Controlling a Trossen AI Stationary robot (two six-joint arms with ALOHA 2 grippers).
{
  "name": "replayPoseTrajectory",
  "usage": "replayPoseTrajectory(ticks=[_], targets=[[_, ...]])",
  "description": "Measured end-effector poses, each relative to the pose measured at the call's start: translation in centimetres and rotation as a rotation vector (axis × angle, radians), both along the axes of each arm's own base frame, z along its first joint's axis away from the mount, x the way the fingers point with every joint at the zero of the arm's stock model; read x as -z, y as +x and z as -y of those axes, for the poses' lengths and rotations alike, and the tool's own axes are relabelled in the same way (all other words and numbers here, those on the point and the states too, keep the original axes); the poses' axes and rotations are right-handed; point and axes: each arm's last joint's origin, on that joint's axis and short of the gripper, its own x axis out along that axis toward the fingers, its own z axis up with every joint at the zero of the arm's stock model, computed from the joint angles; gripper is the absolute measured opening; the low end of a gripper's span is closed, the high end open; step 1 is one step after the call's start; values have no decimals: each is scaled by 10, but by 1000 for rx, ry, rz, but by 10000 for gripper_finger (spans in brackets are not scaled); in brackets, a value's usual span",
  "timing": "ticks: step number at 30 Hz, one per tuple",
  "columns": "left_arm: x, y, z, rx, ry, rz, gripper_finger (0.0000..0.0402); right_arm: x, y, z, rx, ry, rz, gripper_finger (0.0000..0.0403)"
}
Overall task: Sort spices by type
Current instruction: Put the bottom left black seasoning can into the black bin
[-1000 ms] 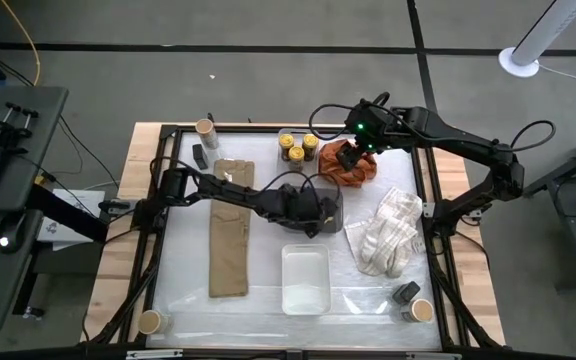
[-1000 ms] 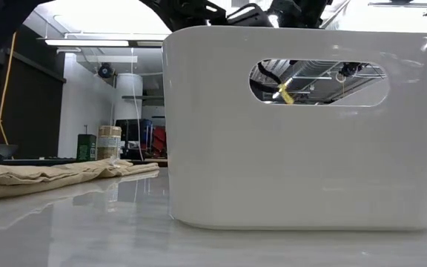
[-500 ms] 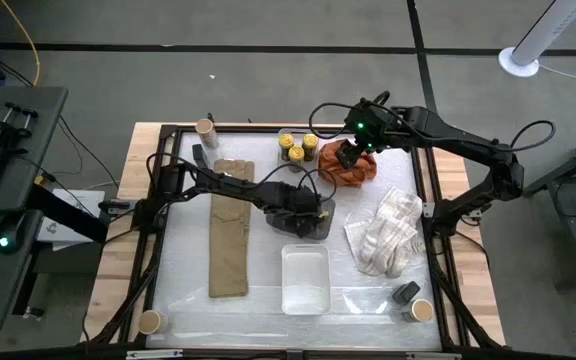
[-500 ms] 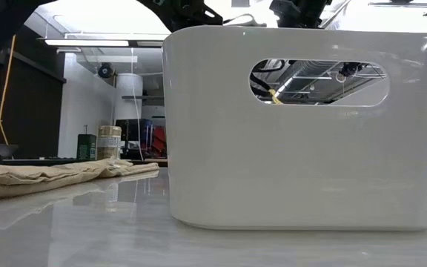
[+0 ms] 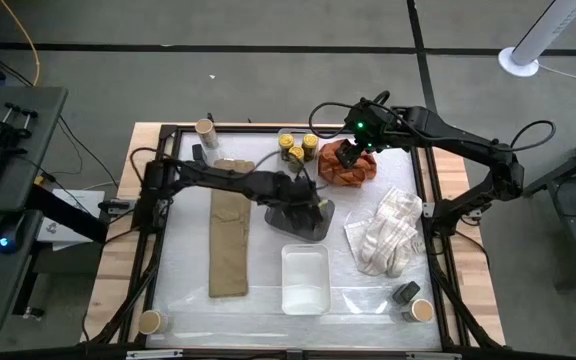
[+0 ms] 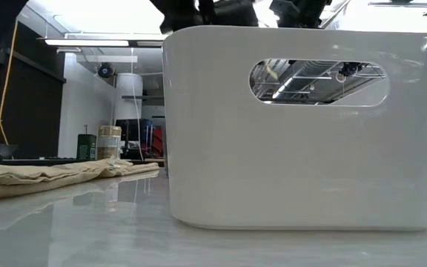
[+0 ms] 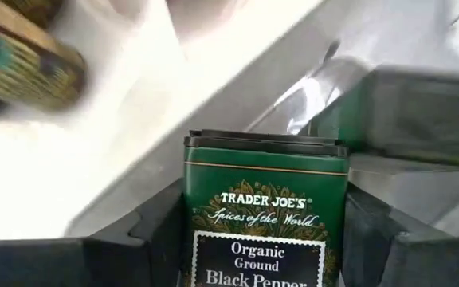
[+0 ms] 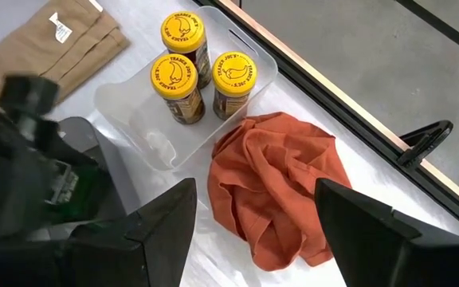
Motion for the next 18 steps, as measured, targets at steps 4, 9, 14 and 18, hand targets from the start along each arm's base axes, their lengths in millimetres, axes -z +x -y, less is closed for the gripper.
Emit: replayPoseTrajectory(ticks=[4,9,14,18], targets=[[-41,-15,-4,73,8,55,217,0,0,0,-7,-3,-4,252],[-76,-39,-1,179,49,178,217,0,0,0,-32,-4,-10,252],[-64,-62,12,278,-41,445,217,1,2,-4,-145,100,23,252],[-46,-79,25,327,-16,611,217,0,6,-10,-252,221,87,252]])
